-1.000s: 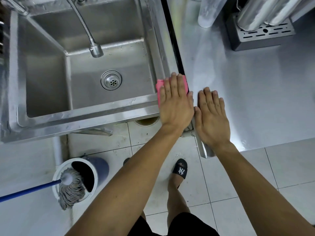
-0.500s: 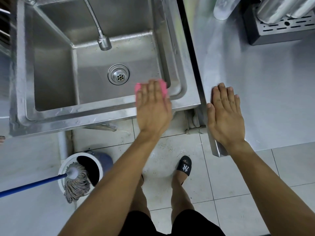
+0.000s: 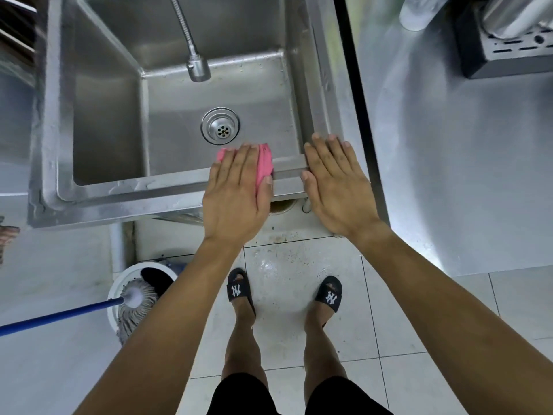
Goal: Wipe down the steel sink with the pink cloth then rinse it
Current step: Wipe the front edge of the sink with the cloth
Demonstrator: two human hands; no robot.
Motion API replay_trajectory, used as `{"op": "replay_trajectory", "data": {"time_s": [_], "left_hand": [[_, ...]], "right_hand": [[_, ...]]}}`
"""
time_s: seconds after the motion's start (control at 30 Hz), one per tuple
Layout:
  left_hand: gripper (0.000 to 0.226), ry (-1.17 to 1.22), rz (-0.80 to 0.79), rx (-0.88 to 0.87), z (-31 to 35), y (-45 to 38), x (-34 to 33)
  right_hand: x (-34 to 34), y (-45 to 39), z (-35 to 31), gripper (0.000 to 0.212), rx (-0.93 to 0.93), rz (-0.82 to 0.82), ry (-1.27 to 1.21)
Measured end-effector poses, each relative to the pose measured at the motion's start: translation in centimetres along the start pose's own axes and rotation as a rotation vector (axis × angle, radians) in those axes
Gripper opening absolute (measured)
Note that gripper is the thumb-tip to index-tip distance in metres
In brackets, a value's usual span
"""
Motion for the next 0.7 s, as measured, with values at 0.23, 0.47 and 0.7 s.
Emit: {"op": "replay_trajectory", "data": {"time_s": [0.23,0.47,0.7], "left_hand": [[0.059,0.079,0.007,0.016,6.3,-1.1,-0.1],[0.06,-0.024,-0.009,-0.242,-6.9,1.5,-0.2],[0.061,0.01,-0.029,0.234,-4.0,0.8,0.2]], "right_hand": [[-0.3,0.1,0.0,0.057,0.03,0.077,-0.001],[-0.5,-0.1,-0.6,0.054,-0.01,0.129,-0.01],[-2.1,-0.8,-4.3,0.055,-0.152,0.176,-0.012]]}}
Point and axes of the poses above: each hand's wrist, its own y-axis away from the middle knuckle, its own x-axis out of the back of the hand, z = x × y, the point moved 2 cm from there along -y, towards the middle knuckle, and after that the axes turned 9 degrees about -y, right-handed, at the moved point
